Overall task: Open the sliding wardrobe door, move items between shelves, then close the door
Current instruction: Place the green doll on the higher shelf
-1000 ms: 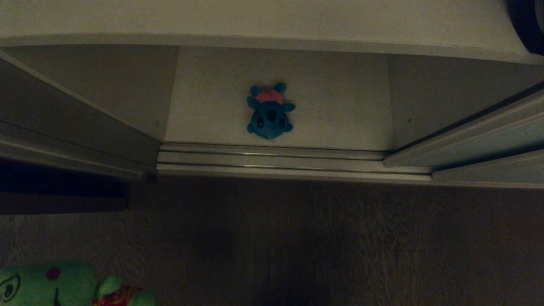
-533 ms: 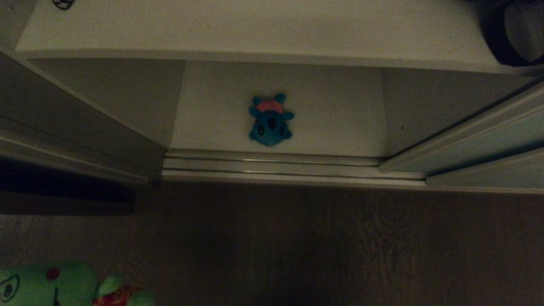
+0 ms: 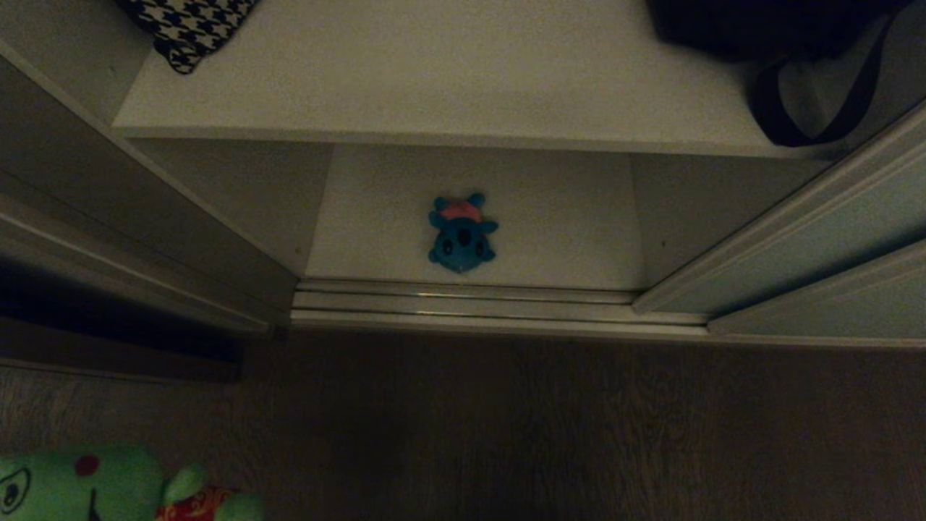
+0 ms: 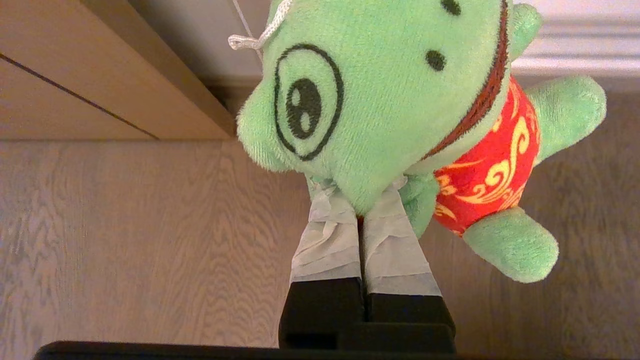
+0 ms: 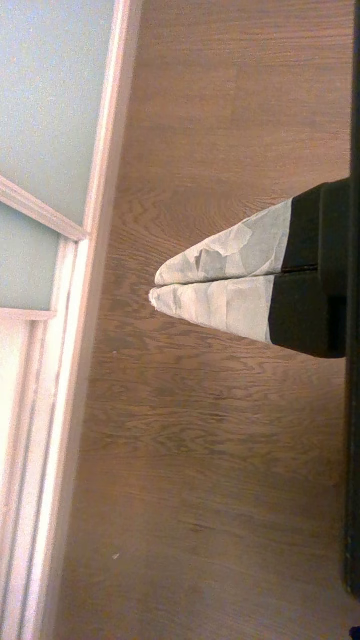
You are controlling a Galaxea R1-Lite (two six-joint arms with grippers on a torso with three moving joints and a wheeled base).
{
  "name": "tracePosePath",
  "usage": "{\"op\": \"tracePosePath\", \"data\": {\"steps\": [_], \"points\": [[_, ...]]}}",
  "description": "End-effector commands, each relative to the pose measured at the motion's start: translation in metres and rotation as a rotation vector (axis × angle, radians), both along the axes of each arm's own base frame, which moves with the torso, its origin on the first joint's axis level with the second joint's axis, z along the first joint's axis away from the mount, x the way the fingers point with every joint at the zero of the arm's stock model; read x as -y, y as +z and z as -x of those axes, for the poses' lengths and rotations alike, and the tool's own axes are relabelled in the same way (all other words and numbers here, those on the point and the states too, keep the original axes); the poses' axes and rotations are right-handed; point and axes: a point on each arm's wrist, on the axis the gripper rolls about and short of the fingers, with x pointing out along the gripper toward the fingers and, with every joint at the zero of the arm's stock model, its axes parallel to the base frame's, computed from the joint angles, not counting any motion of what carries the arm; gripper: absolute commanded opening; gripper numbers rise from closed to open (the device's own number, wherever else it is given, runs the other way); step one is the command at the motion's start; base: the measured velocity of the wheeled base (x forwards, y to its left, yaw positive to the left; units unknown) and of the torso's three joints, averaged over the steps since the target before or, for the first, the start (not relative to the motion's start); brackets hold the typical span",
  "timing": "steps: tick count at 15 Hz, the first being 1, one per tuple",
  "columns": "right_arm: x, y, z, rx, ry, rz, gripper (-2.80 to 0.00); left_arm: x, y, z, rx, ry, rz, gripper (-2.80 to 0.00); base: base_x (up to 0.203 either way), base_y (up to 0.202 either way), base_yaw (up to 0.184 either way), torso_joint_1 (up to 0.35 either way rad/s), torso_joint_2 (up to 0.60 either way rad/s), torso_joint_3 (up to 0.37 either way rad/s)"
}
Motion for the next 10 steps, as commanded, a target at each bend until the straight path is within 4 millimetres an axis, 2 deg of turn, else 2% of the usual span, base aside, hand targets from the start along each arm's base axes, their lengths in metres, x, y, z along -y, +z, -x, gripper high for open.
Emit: {"op": "tracePosePath", "data": {"steps": [1, 10], "points": [[0.0, -0.0001, 0.0002, 0.002, 0.002, 0.001, -2.8, 0.0, 0.0001, -0.0003, -0.004, 0.002, 0.003, -2.8, 0.0, 0.0, 0.0, 0.002, 0.0, 0.207], [0.0, -0.0001, 0.0002, 0.002, 0.001, 0.001, -2.8, -0.0002, 0.0003, -0.0003, -0.003, 0.009, 0.016, -2.8, 0.0, 0.0, 0.0, 0.001, 0.0, 0.202]]}}
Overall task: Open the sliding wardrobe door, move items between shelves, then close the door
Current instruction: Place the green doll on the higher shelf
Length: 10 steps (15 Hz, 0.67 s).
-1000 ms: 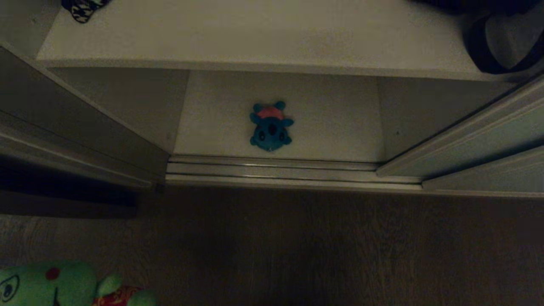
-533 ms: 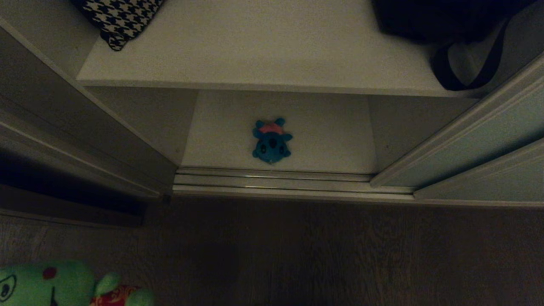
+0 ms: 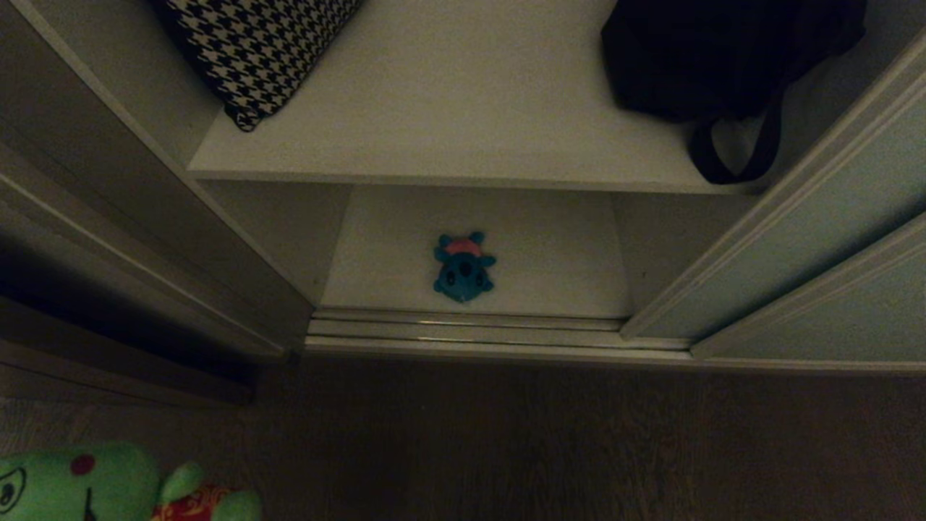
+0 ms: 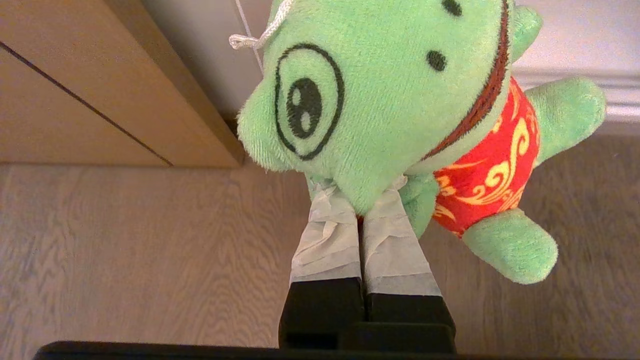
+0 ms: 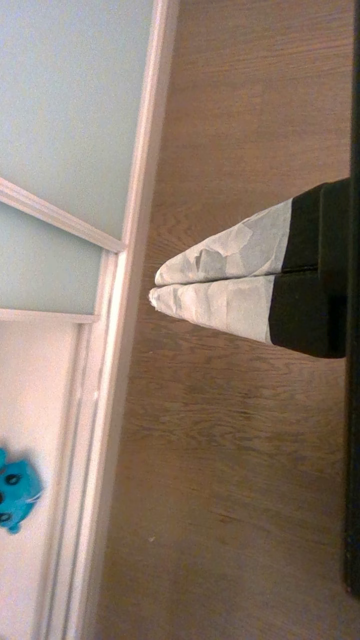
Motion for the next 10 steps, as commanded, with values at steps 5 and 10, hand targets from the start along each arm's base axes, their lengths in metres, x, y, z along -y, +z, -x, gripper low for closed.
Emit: {"op": "tracePosePath", "data": {"steps": [5, 10], "points": [[0.0, -0.0001, 0.0002, 0.002, 0.001, 0.0, -2.8, 0.0, 0.0, -0.0003, -0.004, 0.0, 0.001, -2.8, 0.0, 0.0, 0.0, 0.001, 0.0, 0.207], [0.0, -0.0001, 0.0002, 0.003, 0.001, 0.001, -2.8, 0.0, -0.0001, -0.0003, -0.006, 0.002, -0.001, -2.8, 0.0, 0.0, 0.0, 0.0, 0.0, 0.124]]}}
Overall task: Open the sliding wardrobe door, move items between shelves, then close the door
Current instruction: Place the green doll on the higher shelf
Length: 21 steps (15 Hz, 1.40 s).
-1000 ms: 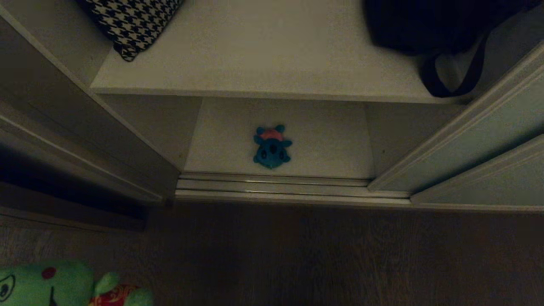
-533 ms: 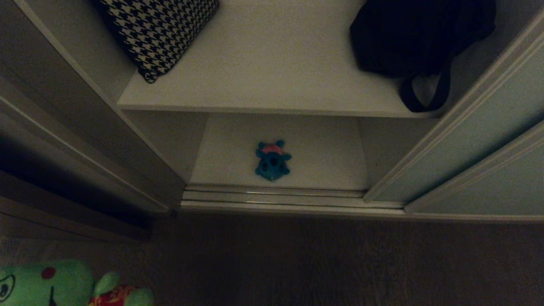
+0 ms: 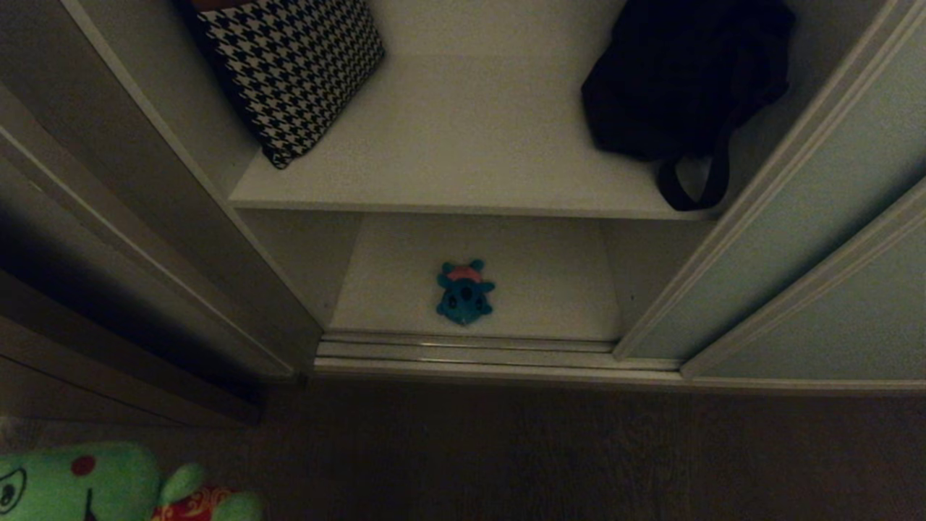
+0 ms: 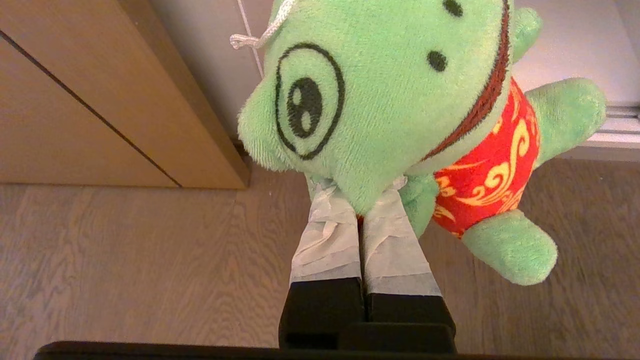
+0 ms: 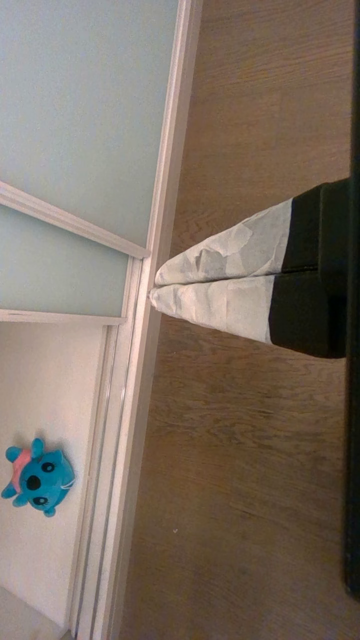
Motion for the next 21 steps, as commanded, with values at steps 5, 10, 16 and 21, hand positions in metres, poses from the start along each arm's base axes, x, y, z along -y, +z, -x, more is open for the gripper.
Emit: {"op": "tracePosePath", "data": {"steps": [5, 10, 16, 21], "points": [[0.0, -0.0001, 0.0002, 0.002, 0.001, 0.0, -2.8, 0.0, 0.0, -0.0002, -0.004, 0.0, -0.001, -2.8, 0.0, 0.0, 0.0, 0.0, 0.0, 0.005], [0.0, -0.0001, 0.0002, 0.002, 0.001, 0.0, -2.8, 0.0, 0.0002, -0.0002, -0.002, 0.002, 0.0, -2.8, 0.0, 0.0, 0.0, 0.0, 0.0, 0.0], [0.0, -0.0001, 0.0002, 0.003, 0.002, 0.001, -2.8, 0.0, 0.0002, -0.0002, -0.002, 0.002, 0.002, -2.8, 0.176, 0.0, 0.0, 0.003, 0.0, 0.004], [0.0, -0.0001, 0.0002, 0.002, 0.001, 0.0, -2.8, 0.0, 0.0002, -0.0002, -0.002, -0.001, 0.0, -2.8, 0.181, 0.0, 0.001, 0.005, 0.0, 0.002]]}}
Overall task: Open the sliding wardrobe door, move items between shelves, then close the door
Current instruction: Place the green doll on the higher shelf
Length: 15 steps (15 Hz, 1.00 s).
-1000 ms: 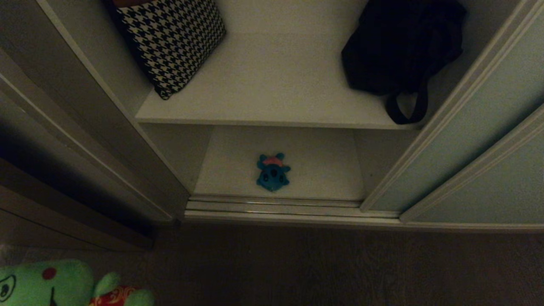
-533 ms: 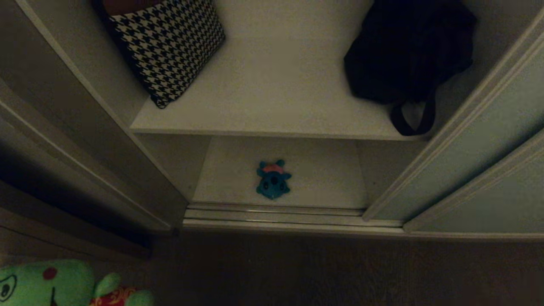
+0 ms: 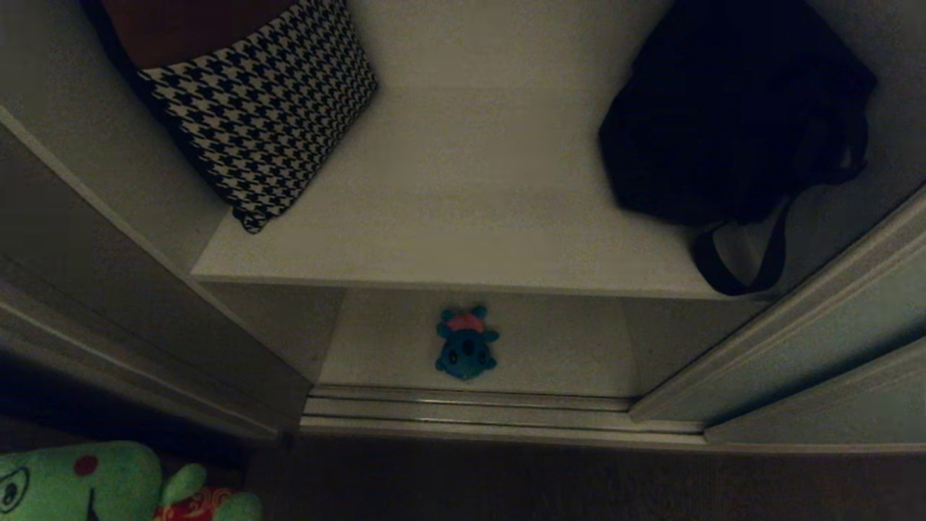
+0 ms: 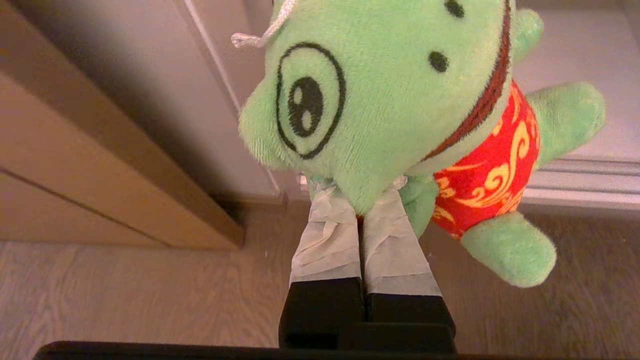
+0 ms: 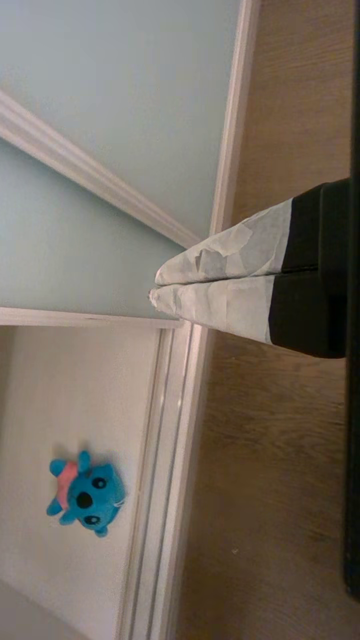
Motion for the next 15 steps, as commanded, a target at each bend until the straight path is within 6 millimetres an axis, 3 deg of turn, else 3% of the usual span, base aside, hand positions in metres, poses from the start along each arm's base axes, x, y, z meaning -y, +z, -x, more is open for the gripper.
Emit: {"op": "tracePosePath", "data": {"steps": [1, 5, 7, 10, 12, 15], "points": [[0.0, 0.0, 0.0, 0.003, 0.0, 0.002, -2.8, 0.0, 0.0, 0.0, -0.003, 0.0, -0.002, -2.8, 0.0, 0.0, 0.0, 0.0, 0.0, 0.0], [0.0, 0.0, 0.0, 0.003, 0.002, 0.0, -2.8, 0.0, 0.005, 0.001, 0.026, 0.002, -0.03, -2.8, 0.0, 0.0, 0.0, 0.0, 0.0, 0.0], [0.0, 0.0, 0.0, 0.003, 0.001, 0.0, -2.8, 0.0, 0.032, 0.009, 0.149, 0.001, -0.022, -2.8, 0.0, 0.0, 0.0, 0.0, 0.0, 0.0], [0.0, 0.0, 0.0, 0.003, 0.002, 0.0, -2.8, 0.002, 0.091, 0.029, 0.284, -0.067, -0.037, -2.8, 0.0, 0.0, 0.0, 0.0, 0.0, 0.0], [0.0, 0.0, 0.0, 0.003, 0.0, 0.0, -2.8, 0.003, 0.128, 0.014, 0.219, -0.132, -0.037, -2.8, 0.0, 0.0, 0.0, 0.0, 0.0, 0.0], [0.0, 0.0, 0.0, 0.003, 0.002, 0.0, -2.8, 0.005, 0.195, -0.042, 0.133, -0.224, 0.0, -2.8, 0.0, 0.0, 0.0, 0.0, 0.0, 0.0]]}}
